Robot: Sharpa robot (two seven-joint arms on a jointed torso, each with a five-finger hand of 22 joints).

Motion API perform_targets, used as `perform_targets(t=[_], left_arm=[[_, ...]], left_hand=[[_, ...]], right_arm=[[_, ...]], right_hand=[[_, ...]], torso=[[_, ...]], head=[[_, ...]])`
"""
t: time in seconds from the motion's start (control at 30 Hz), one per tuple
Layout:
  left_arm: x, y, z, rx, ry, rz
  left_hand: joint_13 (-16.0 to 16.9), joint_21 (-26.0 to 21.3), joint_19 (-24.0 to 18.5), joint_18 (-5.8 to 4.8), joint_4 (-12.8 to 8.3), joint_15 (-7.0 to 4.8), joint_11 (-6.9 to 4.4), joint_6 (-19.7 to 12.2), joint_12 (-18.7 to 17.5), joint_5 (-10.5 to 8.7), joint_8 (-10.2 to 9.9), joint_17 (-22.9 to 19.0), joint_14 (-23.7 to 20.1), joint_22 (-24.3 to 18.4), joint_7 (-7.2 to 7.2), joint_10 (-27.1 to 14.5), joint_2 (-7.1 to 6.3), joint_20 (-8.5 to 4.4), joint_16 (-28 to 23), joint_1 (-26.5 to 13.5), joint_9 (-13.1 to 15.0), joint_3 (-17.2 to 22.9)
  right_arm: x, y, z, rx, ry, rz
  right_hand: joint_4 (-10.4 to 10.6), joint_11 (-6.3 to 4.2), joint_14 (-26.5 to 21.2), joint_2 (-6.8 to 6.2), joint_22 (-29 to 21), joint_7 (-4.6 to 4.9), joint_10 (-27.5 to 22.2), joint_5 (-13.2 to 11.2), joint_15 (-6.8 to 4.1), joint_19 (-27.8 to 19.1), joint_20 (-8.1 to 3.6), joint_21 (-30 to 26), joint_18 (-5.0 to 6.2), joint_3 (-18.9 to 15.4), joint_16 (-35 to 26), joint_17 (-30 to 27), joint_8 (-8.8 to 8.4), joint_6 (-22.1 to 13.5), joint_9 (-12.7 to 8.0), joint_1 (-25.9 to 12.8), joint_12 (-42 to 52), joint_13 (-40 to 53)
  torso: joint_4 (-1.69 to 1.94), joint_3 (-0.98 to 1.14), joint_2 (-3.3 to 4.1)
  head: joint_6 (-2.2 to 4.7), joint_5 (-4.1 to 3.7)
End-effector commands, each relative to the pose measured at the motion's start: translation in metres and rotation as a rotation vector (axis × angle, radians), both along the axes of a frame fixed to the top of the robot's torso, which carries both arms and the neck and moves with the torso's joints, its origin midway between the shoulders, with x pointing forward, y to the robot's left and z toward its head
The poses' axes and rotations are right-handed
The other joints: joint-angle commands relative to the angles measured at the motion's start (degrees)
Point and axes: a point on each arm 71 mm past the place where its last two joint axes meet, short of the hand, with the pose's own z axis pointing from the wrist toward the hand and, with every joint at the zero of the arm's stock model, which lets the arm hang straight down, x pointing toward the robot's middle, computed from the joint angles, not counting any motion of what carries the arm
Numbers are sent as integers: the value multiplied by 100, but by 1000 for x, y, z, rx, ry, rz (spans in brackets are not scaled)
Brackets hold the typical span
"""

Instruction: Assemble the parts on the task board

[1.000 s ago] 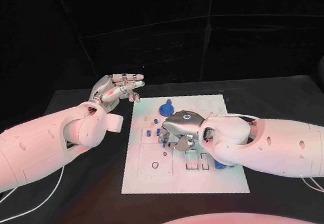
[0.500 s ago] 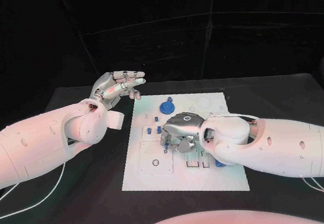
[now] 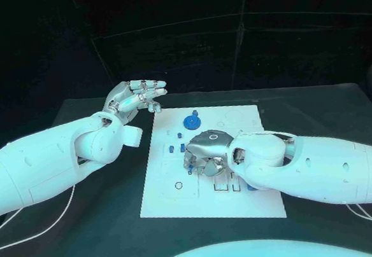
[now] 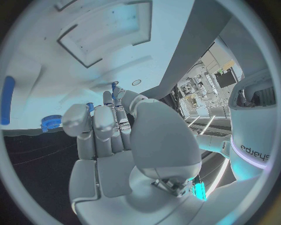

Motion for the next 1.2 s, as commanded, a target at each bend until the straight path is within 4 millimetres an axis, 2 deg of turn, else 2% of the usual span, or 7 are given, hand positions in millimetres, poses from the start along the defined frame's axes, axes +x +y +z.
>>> perform_targets(t=[0.03,0.47,0.7,1.2], left_arm=[[0,-1,1,-6,-1,-5],[1,-1,1,-6,2,-7],[1,0,1,-5,4,-7],[1,1,0,-3,8,-6]], left_hand=[[-9,-20,-40,32,-28,9,7,-13,18,-27,-1,-5,-42,-5,11,-25,24,17,-28,-35,-9,-11],[-9,-20,-40,32,-28,9,7,-13,18,-27,-1,-5,-42,-5,11,-25,24,17,-28,-35,-9,-11],[-9,-20,-40,32,-28,9,7,-13,18,-27,-1,-5,-42,-5,11,-25,24,17,-28,-35,-9,-11],[-13,-32,-42,31,-24,16,15,-30,22,-28,-1,-16,-45,-13,21,-39,22,23,-34,-49,-10,-22]], right_arm=[[-1,2,0,-6,-20,17],[-2,4,-4,-29,-12,23],[-3,5,-4,-32,-14,28],[-5,5,-2,-10,-28,30]], right_hand=[[-6,29,126,1,4,32,-4,33,-7,22,10,20,-98,50,42,11,22,24,9,-75,-28,-7],[-6,29,126,1,4,32,-4,33,-7,22,10,20,-98,50,42,11,22,24,9,-75,-28,-7],[-7,29,124,5,2,31,-2,37,-6,20,11,20,-98,56,39,4,24,27,10,-84,-28,-6],[-15,25,125,7,12,27,10,44,-7,21,12,26,-99,65,56,19,33,40,14,-99,-22,-3]], torso=[[4,-1,2],[-3,-5,0],[5,-6,-4],[-3,-1,-2]], head=[[-3,0],[-13,4],[-14,2],[-26,15]])
